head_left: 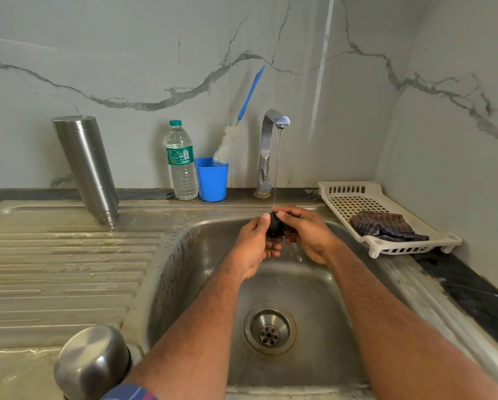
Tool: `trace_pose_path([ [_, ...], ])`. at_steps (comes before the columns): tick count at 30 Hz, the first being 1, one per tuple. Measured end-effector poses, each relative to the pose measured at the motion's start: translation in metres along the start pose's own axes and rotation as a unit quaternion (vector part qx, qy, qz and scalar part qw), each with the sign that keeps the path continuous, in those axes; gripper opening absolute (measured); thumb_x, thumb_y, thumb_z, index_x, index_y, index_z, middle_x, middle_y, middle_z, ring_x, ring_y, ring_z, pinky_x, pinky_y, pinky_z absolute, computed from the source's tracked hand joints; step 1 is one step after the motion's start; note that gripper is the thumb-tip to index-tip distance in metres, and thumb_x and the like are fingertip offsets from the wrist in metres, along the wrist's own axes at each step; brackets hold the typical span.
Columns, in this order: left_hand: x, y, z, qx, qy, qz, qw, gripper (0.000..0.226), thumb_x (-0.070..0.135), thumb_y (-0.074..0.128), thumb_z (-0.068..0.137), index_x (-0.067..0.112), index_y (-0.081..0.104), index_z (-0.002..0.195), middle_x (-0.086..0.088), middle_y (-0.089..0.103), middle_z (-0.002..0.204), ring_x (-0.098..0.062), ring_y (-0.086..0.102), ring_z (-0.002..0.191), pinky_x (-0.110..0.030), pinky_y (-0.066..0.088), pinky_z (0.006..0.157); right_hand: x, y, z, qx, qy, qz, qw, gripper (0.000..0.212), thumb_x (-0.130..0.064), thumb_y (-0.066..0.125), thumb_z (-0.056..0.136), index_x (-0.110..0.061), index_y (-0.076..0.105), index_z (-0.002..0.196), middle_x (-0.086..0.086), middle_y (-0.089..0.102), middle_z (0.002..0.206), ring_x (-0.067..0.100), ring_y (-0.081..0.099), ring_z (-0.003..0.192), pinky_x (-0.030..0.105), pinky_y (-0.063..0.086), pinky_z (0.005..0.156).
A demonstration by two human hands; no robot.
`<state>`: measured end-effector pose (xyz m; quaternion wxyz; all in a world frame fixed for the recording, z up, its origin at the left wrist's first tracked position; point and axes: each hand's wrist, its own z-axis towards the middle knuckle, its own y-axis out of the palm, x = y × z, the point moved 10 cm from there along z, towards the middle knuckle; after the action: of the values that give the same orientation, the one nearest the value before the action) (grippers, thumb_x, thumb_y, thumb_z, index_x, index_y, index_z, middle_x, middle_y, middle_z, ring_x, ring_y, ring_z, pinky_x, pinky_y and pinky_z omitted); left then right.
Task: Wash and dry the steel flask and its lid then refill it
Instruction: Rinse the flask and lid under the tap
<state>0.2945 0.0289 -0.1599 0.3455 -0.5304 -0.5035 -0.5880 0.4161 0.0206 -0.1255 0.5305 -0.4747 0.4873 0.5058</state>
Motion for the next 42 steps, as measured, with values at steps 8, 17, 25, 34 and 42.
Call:
trace_pose_path([
  [8, -0.001, -0.004, 0.0, -0.013, 0.011, -0.048, 0.999, 0.037, 0.024, 0.053, 0.106, 0.029, 0.054, 0.142, -0.009, 0.064, 0.128, -0.027, 0.066, 0.115, -0.044, 0.061, 0.085, 0.005, -0.015, 0.007, 0.088, -0.003, -0.034, 0.996, 0.02, -0.024, 0.074, 0.093, -0.006, 0.074, 0.101, 0.012, 0.073, 0.087, 0.018, 0.064, 0.069, 0.033, 0.056, 0.067],
  [17, -0.002, -0.003, 0.004, 0.007, 0.024, 0.0, 1.0, 0.033, 0.029, 0.054, 0.105, 0.006, 0.061, 0.127, -0.016, 0.074, 0.107, -0.025, 0.074, 0.087, -0.036, 0.059, 0.076, -0.001, -0.025, 0.003, 0.142, 0.004, -0.128, 0.982, 0.044, -0.051, 0.072, 0.088, -0.008, 0.074, 0.087, 0.01, 0.073, 0.074, 0.017, 0.063, 0.056, 0.027, 0.05, 0.049],
  [25, -0.007, -0.006, 0.001, 0.012, -0.019, 0.01, 1.0, 0.056, 0.047, 0.035, 0.108, 0.001, 0.066, 0.109, -0.021, 0.072, 0.088, -0.024, 0.07, 0.071, -0.03, 0.056, 0.063, -0.002, -0.003, -0.002, 0.022, 0.013, -0.004, 1.0, 0.021, -0.007, 0.067, 0.095, -0.009, 0.072, 0.115, 0.016, 0.07, 0.105, 0.02, 0.063, 0.077, 0.029, 0.057, 0.06],
  [34, -0.005, -0.007, 0.0, 0.0, -0.009, -0.063, 0.998, 0.039, 0.018, 0.057, 0.104, 0.019, 0.05, 0.142, -0.015, 0.066, 0.129, -0.032, 0.071, 0.108, -0.041, 0.061, 0.078, -0.001, -0.022, 0.004, 0.135, -0.005, -0.086, 0.987, 0.031, -0.035, 0.078, 0.088, -0.006, 0.075, 0.095, 0.013, 0.074, 0.085, 0.012, 0.064, 0.059, 0.028, 0.056, 0.057],
  [42, 0.001, 0.002, -0.001, -0.014, 0.003, -0.058, 0.998, 0.03, 0.024, 0.051, 0.106, 0.001, 0.064, 0.121, -0.019, 0.074, 0.106, -0.024, 0.074, 0.084, -0.029, 0.059, 0.071, 0.002, -0.011, -0.001, 0.063, 0.016, -0.072, 0.995, 0.029, -0.036, 0.077, 0.088, -0.015, 0.07, 0.108, 0.01, 0.072, 0.106, 0.019, 0.067, 0.09, 0.033, 0.052, 0.062],
])
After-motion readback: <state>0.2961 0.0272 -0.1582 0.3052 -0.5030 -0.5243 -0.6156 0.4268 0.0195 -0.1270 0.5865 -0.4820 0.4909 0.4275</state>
